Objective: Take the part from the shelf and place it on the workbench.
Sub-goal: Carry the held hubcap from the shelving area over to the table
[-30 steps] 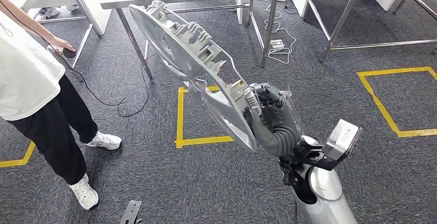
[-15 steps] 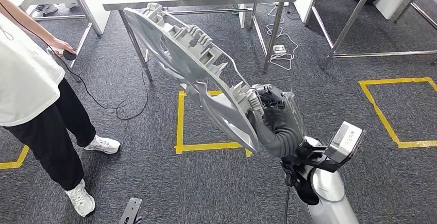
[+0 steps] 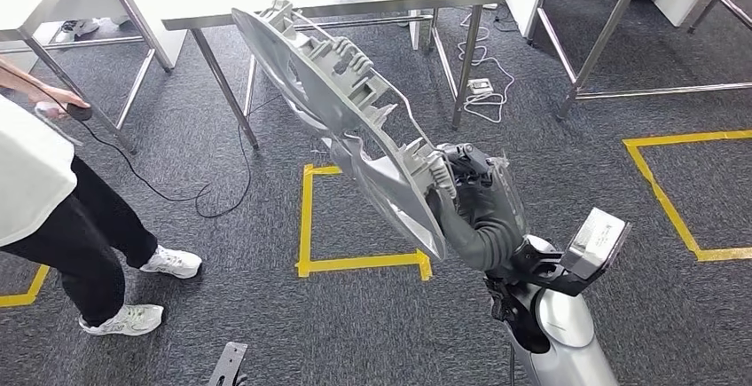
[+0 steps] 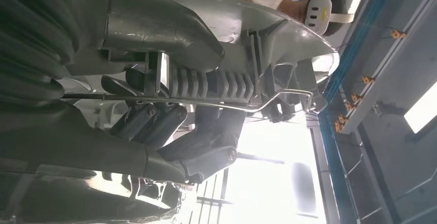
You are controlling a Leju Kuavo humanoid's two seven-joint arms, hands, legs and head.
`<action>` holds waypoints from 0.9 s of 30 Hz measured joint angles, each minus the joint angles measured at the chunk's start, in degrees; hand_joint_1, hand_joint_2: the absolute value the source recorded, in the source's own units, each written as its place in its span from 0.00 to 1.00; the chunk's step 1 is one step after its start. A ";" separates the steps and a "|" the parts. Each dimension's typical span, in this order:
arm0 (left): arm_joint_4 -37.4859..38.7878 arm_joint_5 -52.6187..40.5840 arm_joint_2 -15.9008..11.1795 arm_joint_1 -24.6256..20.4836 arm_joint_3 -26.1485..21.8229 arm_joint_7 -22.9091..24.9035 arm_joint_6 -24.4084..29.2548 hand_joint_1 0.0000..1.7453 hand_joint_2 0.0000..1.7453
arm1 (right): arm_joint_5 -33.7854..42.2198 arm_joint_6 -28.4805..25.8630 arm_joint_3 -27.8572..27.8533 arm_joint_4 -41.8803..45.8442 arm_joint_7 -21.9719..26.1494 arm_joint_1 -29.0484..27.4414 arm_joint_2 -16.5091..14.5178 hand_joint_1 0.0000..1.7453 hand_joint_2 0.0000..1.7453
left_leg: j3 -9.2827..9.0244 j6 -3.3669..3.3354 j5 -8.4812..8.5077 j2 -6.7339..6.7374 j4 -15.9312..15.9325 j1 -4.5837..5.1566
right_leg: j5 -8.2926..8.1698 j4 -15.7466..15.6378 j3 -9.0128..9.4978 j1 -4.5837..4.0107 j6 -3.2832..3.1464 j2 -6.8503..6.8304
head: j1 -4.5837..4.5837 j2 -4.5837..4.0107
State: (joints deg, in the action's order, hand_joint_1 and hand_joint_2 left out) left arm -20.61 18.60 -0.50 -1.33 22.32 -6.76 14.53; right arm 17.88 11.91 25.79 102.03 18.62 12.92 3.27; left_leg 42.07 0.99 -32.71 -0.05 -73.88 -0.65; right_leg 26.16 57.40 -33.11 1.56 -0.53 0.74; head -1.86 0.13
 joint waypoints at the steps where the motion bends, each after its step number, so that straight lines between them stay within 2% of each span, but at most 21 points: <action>1: 0.01 0.01 -0.03 0.10 0.00 -0.17 -0.04 0.00 1.00 | 0.01 0.00 0.01 -0.01 -0.01 -0.04 -0.02 1.00 1.00 | 0.31 -0.27 1.38 -0.01 1.05 0.05 | 0.45 -0.02 0.61 -0.16 0.01 0.10 | 0.00 0.00; 3: 0.03 0.03 -0.19 0.21 0.00 -0.62 -0.04 0.00 1.00 | 0.10 0.01 0.04 -0.01 -0.02 -0.03 -0.20 1.00 1.00 | -1.52 -1.60 7.11 -0.02 8.09 0.49 | 1.36 -0.12 1.89 -0.44 0.00 0.23 | 0.02 0.00; 4: 0.07 0.06 -0.33 0.23 0.01 -0.86 0.01 0.00 1.00 | 0.19 0.03 0.07 -0.03 -0.03 0.00 -0.33 1.00 1.00 | -2.64 -2.41 9.36 0.00 11.60 0.83 | 1.75 -0.20 2.41 -0.63 0.08 0.28 | 0.11 0.00; 5: 0.10 0.10 -0.51 0.25 0.01 -1.13 0.09 0.00 1.00 | 0.28 0.07 0.10 -0.04 -0.04 0.02 -0.45 1.00 1.00 | -3.56 -3.14 10.68 0.02 14.31 1.19 | 2.04 -0.29 2.67 -0.68 0.18 0.32 | 0.18 0.00; 6: 0.13 0.19 -0.66 0.29 0.01 -1.34 0.20 0.00 1.00 | 0.38 0.10 0.15 -0.06 -0.06 0.01 -0.55 1.00 1.00 | -4.10 -3.59 11.12 0.03 15.67 1.48 | 2.26 -0.38 2.72 -0.65 0.37 0.35 | 0.21 0.00; 7: 0.15 0.30 -0.80 0.33 0.00 -1.54 0.37 0.00 1.00 | 0.49 0.17 0.20 -0.07 -0.10 0.00 -0.61 1.00 1.00 | -4.35 -3.77 10.69 0.03 15.96 1.64 | 2.41 -0.54 2.83 -0.69 0.65 0.37 | 0.25 0.00; 10: -0.08 0.91 -1.02 0.49 -0.09 -1.62 1.30 0.00 1.00 | 1.05 0.72 0.34 -0.07 -0.27 0.01 -0.70 1.00 1.00 | -6.06 -4.03 10.91 -0.05 17.83 1.47 | 3.27 0.15 2.68 -0.71 1.20 0.02 | 0.28 0.00; 11: -0.26 1.17 -1.01 0.53 -0.13 -1.43 1.58 0.00 1.00 | 1.32 0.97 0.39 -0.10 -0.28 0.12 -0.71 1.00 1.00 | -6.68 -4.16 10.90 -0.06 18.47 1.33 | 4.09 2.18 1.61 -0.74 1.12 -0.14 | 0.31 0.00; 13: -0.68 1.63 -0.98 0.83 -0.17 -0.68 1.89 0.00 1.00 | 1.87 1.37 0.52 -0.30 -0.21 0.40 -0.70 1.00 1.00 | -7.32 -4.40 10.46 -0.14 18.83 1.32 | 6.47 9.63 -2.97 -0.69 0.80 -0.28 | 0.37 0.00; 14: -0.90 1.87 -0.97 1.21 -0.17 -0.22 1.95 0.00 1.00 | 2.15 1.51 0.58 -0.49 -0.17 0.46 -0.70 1.00 1.00 | -7.59 -4.42 10.12 -0.19 18.80 1.36 | 7.29 13.34 -5.49 -0.68 0.84 -0.28 | 0.36 0.00; 15: -1.09 2.06 -0.97 1.77 -0.17 0.20 1.99 0.00 1.00 | 2.38 1.62 0.67 -0.72 -0.17 0.46 -0.71 1.00 1.00 | -8.00 -4.38 9.69 -0.24 18.75 1.40 | 7.24 15.46 -7.27 -0.66 1.15 -0.28 | 0.36 0.00; 16: -1.30 2.19 -0.97 2.40 -0.17 0.51 2.04 0.00 1.00 | 2.57 1.68 0.75 -0.97 -0.19 0.46 -0.71 1.00 1.00 | -8.50 -4.28 9.21 -0.31 18.64 1.41 | 6.08 15.25 -7.88 -0.62 1.72 -0.30 | 0.36 0.00; 17: -1.49 2.29 -0.98 2.94 -0.17 0.72 2.08 0.00 1.00 | 2.71 1.73 0.82 -1.19 -0.20 0.48 -0.71 1.00 1.00 | -9.02 -4.13 8.68 -0.38 18.43 1.41 | 3.99 12.67 -7.34 -0.57 2.40 -0.34 | 0.37 0.00; 18: -1.69 2.32 -0.98 3.31 -0.18 0.80 2.11 0.00 1.00 | 2.79 1.75 0.87 -1.33 -0.19 0.53 -0.73 1.00 1.00 | -9.45 -3.93 8.07 -0.50 18.09 1.39 | 1.44 8.53 -6.03 -0.50 3.02 -0.45 | 0.38 0.00; 19: -1.86 2.32 -0.98 3.50 -0.19 0.83 2.13 0.00 1.00 | 2.86 1.76 0.91 -1.44 -0.16 0.64 -0.77 1.00 1.00 | -9.68 -3.64 7.39 -0.65 17.56 1.51 | -0.56 4.71 -4.57 -0.53 3.16 -0.57 | 0.38 0.00; 20: -1.99 2.32 -0.99 3.55 -0.19 0.84 2.13 0.00 1.00 | 2.91 1.78 0.92 -1.49 -0.13 0.75 -0.83 1.00 1.00 | -9.77 -3.33 6.80 -0.79 17.09 1.61 | -1.80 1.98 -3.46 -0.58 2.84 -0.67 | 0.35 0.00; 21: -2.09 2.32 -1.00 3.58 -0.20 0.85 2.13 0.00 1.00 | 2.94 1.78 0.93 -1.54 -0.10 0.85 -0.90 1.00 1.00 | -9.78 -3.02 6.33 -0.89 16.72 1.70 | -2.28 0.60 -2.83 -0.68 2.27 -0.74 | 0.32 0.00; 22: -2.16 2.33 -1.02 3.62 -0.20 0.86 2.13 0.00 1.00 | 2.95 1.79 0.93 -1.58 -0.10 0.92 -0.98 1.00 1.00 | -9.78 -2.74 6.01 -0.93 16.52 1.75 | -2.12 0.47 -2.62 -0.85 1.55 -0.72 | 0.30 0.00; 24: -2.39 2.34 -1.16 3.70 -0.22 0.93 2.15 0.00 1.00 | 2.94 1.79 0.95 -1.60 -0.13 0.96 -1.15 1.00 1.00 | -9.78 -2.22 5.49 -0.86 16.28 1.59 | -1.91 0.29 -2.34 -0.68 0.69 -0.64 | 0.31 0.00; 26: -2.68 2.32 -1.32 3.71 -0.25 1.11 2.24 0.00 1.00 | 3.03 1.79 0.96 -1.60 -0.13 1.05 -1.36 1.00 1.00 | -8.51 -1.40 3.95 -0.65 13.52 1.30 | -1.56 0.09 -1.72 -0.28 -0.02 -0.62 | 0.13 0.00; 27: -2.79 2.31 -1.37 3.77 -0.26 1.33 2.31 0.00 1.00 | 3.16 1.80 0.96 -1.60 -0.11 1.10 -1.45 1.00 1.00 | -6.92 -0.94 2.70 -0.51 10.52 1.02 | -1.34 0.07 -1.41 -0.21 -0.33 -0.62 | 0.03 0.00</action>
State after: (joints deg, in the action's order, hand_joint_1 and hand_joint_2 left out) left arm -23.40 20.91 -1.87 2.43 22.06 -5.43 16.84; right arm 21.04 13.72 26.75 100.43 18.51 14.01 1.82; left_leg 35.15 0.05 -30.01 -0.56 -63.36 0.37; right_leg 24.82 57.48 -34.52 1.35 -0.86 0.12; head -1.84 0.13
